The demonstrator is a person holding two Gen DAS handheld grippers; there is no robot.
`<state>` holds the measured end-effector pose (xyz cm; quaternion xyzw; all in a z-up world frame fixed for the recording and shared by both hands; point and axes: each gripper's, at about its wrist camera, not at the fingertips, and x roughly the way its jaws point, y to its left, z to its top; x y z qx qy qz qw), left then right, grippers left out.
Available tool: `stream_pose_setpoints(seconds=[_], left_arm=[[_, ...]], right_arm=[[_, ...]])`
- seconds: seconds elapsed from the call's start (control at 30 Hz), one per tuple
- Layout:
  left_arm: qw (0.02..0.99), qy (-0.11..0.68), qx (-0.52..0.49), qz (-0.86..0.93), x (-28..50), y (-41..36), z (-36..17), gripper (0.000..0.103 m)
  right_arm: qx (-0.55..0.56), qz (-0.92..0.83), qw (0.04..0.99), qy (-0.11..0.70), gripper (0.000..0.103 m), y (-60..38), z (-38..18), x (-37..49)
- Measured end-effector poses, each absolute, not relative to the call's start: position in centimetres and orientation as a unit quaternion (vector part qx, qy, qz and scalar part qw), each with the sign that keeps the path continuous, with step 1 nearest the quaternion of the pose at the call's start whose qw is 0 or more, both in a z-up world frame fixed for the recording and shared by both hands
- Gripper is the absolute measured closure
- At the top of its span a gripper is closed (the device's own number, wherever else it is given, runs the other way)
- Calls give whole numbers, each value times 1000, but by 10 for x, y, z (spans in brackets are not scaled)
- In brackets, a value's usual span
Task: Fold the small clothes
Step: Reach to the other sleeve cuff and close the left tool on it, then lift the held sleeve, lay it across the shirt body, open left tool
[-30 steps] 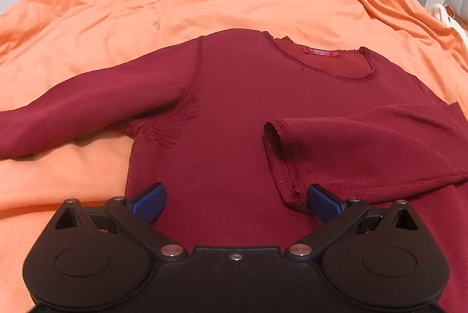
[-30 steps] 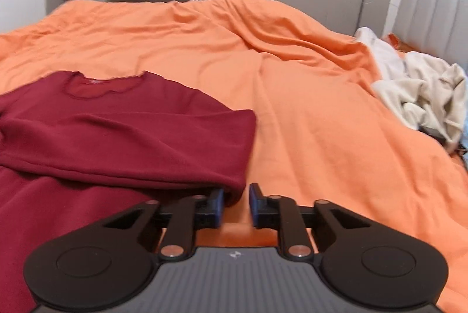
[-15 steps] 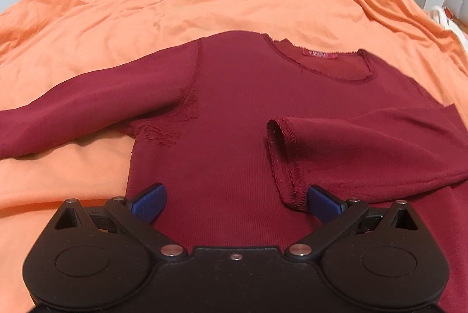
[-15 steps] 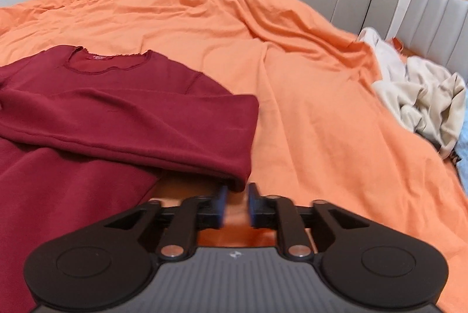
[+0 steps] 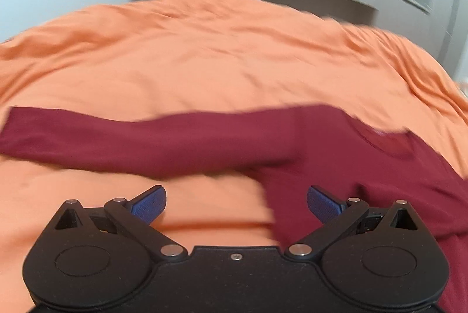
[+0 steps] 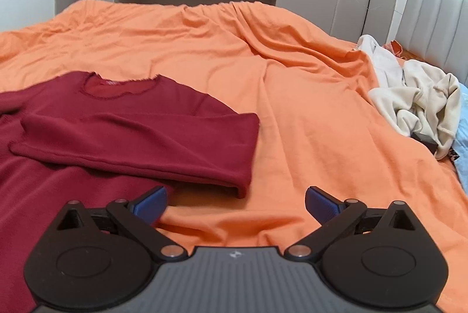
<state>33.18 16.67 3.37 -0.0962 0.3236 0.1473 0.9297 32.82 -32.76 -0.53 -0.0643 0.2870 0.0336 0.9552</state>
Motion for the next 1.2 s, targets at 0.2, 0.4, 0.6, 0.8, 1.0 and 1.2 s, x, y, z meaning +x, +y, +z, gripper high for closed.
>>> stream_pose_setpoints(seconds=[0.2,0.4,0.6,0.8,1.0,1.2], left_arm=[[913,294,-147,241,301,252,47,1],[875,255,-254,323,273,337,39,1],[832,208,-393,332,258,386,12,1],[822,121,-443,336,253,394,6,2],[835,85,-424,340,255,389,8,61],[829,64,-429,352,254,392,6,99]], right_arm=[[-37,62,971,229,0,-318,7,316],[-29,80,974,210,0,-310,9,314],[-41,78,972,218,0,-303,3,318],[-38,76,970,227,0,-302,-1,321],[-39,79,970,227,0,-302,-2,320],[-33,82,971,222,0,-303,0,317]])
